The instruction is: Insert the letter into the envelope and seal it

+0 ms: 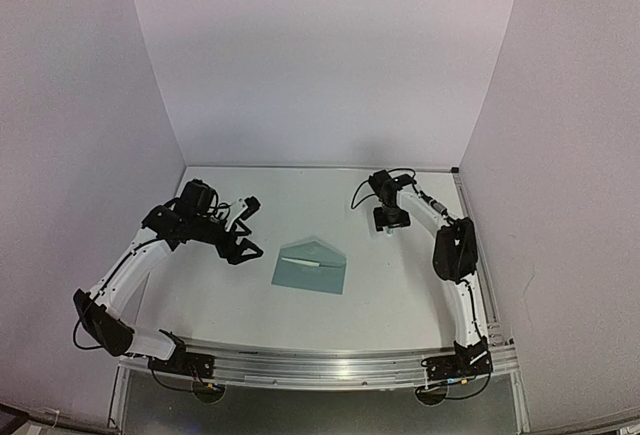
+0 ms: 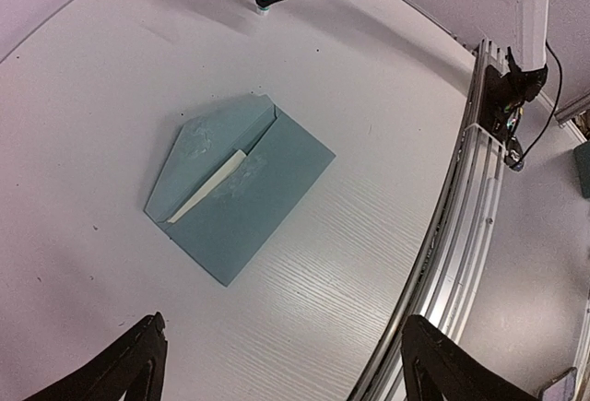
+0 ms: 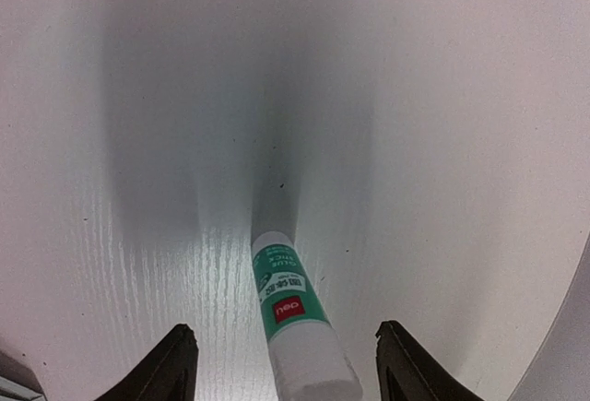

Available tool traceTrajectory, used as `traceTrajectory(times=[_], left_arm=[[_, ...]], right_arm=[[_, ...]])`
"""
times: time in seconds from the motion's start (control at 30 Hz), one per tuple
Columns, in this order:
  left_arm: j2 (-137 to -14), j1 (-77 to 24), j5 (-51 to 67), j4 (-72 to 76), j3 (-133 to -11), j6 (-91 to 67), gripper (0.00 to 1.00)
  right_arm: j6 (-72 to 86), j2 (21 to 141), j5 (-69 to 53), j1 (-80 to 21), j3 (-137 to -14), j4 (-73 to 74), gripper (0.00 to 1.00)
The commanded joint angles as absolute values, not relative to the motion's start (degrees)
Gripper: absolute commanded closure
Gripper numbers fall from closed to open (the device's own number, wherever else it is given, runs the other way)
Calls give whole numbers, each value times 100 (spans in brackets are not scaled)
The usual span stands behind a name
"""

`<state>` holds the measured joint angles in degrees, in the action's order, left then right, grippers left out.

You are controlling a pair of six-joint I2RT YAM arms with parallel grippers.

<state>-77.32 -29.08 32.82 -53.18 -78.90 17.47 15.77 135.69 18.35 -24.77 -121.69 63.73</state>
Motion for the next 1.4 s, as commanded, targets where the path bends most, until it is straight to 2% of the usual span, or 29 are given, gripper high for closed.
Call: traceTrajectory(times=[0.0, 0.07, 0.23, 0.57, 0.8, 0.93, 1.13, 1.2, 1.37], left_arm=[[-7610, -2900, 3324, -4913, -7822, 1658, 12], [-7625, -2900, 3341, -4879, -7830, 1653, 12], [-7637, -2900, 3357, -4848, -7823, 1644, 12], [-7629, -2899, 3410, -4825, -7866, 1674, 12], [-7539, -2900, 3352, -4910, -7804, 1924, 14], [-7330, -2900, 3352, -4626, -7626, 2140, 14], [-7215, -3070, 3166, -3872, -7571, 2318, 4], [-7183, -3379, 2783, -3533, -7556, 2562, 1], [-7048, -3955, 2114, -2888, -7405, 3171, 0]], right_arm=[[1583, 13780, 1661, -2418, -12604, 6562, 42], [1551, 13867, 1595, -2416, -12689, 6561, 48], [1529, 13994, 1604, -2385, -12735, 6557, 54], [1473, 13906, 1535, -2322, -12618, 6569, 99], [1133, 12975, 256, -2434, -12569, 6654, 100], [776, 12023, -1076, -2719, -12378, 6588, 100], [1521, 10924, -2896, -3466, -11729, 5139, 100], [1894, 10790, -3042, -3753, -11598, 4575, 100], [2376, 10875, -3054, -4322, -11803, 3832, 100]])
